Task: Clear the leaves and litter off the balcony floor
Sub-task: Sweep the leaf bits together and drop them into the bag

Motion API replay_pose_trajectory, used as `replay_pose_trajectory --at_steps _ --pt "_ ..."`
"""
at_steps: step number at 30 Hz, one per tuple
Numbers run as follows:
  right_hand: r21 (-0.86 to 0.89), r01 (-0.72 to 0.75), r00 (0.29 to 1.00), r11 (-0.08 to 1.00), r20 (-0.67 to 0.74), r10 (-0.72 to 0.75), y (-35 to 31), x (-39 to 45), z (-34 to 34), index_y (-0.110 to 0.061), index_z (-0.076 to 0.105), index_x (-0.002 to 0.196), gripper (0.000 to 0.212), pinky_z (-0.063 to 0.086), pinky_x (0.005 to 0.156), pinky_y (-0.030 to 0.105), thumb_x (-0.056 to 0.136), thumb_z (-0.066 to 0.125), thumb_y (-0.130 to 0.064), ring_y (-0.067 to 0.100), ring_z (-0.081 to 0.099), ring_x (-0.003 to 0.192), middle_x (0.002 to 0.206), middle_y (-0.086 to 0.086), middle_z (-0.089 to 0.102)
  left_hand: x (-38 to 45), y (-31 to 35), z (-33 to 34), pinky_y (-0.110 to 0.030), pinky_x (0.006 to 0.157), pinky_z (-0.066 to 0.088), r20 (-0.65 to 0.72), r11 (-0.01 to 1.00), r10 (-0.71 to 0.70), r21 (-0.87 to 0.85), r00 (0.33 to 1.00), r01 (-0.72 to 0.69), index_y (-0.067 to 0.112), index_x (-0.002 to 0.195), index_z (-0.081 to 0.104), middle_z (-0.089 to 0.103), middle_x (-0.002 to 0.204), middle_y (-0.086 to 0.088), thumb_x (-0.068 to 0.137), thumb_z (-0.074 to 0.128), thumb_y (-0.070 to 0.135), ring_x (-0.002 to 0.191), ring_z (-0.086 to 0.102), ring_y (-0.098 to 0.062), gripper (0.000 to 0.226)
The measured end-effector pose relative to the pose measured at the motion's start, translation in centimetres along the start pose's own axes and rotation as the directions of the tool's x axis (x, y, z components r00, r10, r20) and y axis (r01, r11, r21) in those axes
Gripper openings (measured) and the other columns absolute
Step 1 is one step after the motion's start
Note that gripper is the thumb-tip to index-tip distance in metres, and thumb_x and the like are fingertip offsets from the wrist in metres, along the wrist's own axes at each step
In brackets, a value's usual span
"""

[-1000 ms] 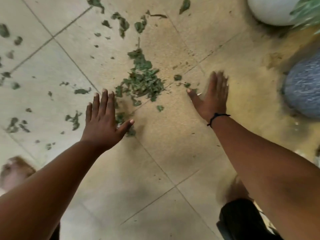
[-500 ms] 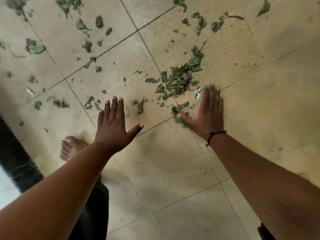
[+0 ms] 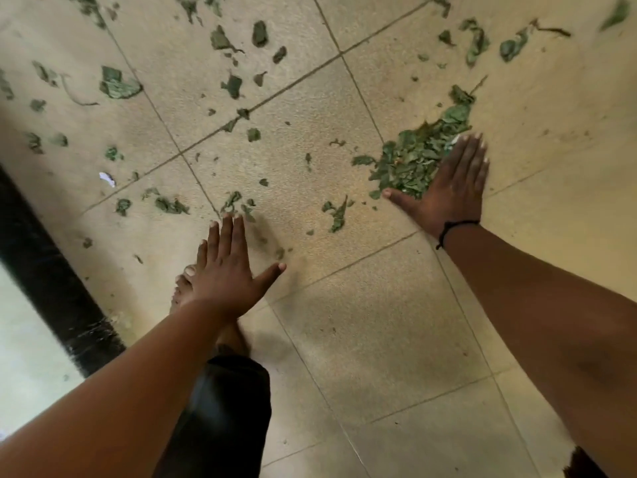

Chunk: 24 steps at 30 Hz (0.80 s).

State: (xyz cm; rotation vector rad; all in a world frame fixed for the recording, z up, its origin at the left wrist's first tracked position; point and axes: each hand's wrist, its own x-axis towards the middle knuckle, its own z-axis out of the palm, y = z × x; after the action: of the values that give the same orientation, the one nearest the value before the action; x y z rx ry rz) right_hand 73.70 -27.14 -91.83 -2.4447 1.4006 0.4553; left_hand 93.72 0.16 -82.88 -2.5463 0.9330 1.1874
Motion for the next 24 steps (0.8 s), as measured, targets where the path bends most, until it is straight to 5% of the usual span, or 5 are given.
replay_pose_trajectory --at_steps 6,10,12,19,24 --pt "-0.031 0.398 0.917 0.917 -0.015 -0.399 -7.5 -8.2 0.9 0.004 0.012 0.150 0.107 0.003 0.119 0.048 0.084 0.040 -0.074 0.042 0.011 0.145 0.157 0.027 0.010 0.1 -4.9 -3.9 -0.041 0.122 -0.006 -0.088 0.995 -0.079 -0.074 0.993 0.073 0.015 0.156 -0.012 -0.016 0.165 -0.004 0.086 0.039 0.073 0.151 -0.017 -0.022 0.104" --pt "-0.121 0.902 0.432 0.414 0.232 -0.872 -14.8 -15.1 6.0 -0.015 0.024 0.152 0.096 -0.009 0.119 0.046 0.079 0.064 -0.063 0.029 0.021 0.146 0.159 0.003 0.026 -0.2 -8.8 -4.4 -0.041 0.122 -0.005 -0.126 0.991 -0.122 -0.067 0.984 0.114 0.013 0.156 -0.011 -0.015 0.164 -0.005 0.091 0.041 0.067 0.151 -0.016 -0.023 0.100" --pt "-0.153 0.935 0.353 0.321 0.289 -0.890 -16.9 -13.9 7.5 -0.016 0.025 0.151 0.095 -0.011 0.120 0.043 0.079 0.062 -0.066 0.024 0.026 0.146 0.158 0.001 0.026 -0.6 -10.8 -3.9 -0.041 0.121 -0.007 -0.130 0.989 -0.143 -0.059 0.981 0.137 0.014 0.156 -0.012 -0.017 0.164 -0.005 0.092 0.040 0.066 0.151 -0.017 -0.023 0.098" --pt "-0.279 0.547 0.834 0.789 0.095 -0.544 -19.1 -4.9 4.3 0.000 -0.008 0.150 0.103 -0.025 0.113 0.043 0.085 0.007 -0.079 0.034 -0.010 0.148 0.158 0.017 -0.013 -1.6 -19.9 -3.8 -0.042 0.116 -0.025 -0.320 0.940 -0.171 0.231 0.932 0.252 0.010 0.156 -0.008 -0.015 0.163 -0.011 0.095 0.034 0.062 0.149 -0.022 -0.026 0.091" --pt "-0.176 0.584 0.812 0.793 0.121 -0.571 -26.2 -7.2 2.7 0.005 0.010 0.151 0.099 -0.008 0.118 0.048 0.087 0.017 -0.072 0.037 0.007 0.146 0.160 0.021 0.012 -1.5 -26.2 -5.0 -0.042 0.117 -0.023 -0.350 0.909 -0.110 0.344 0.930 0.237 0.004 0.155 0.003 0.000 0.164 -0.016 0.097 0.044 0.048 0.149 -0.022 -0.023 0.084"
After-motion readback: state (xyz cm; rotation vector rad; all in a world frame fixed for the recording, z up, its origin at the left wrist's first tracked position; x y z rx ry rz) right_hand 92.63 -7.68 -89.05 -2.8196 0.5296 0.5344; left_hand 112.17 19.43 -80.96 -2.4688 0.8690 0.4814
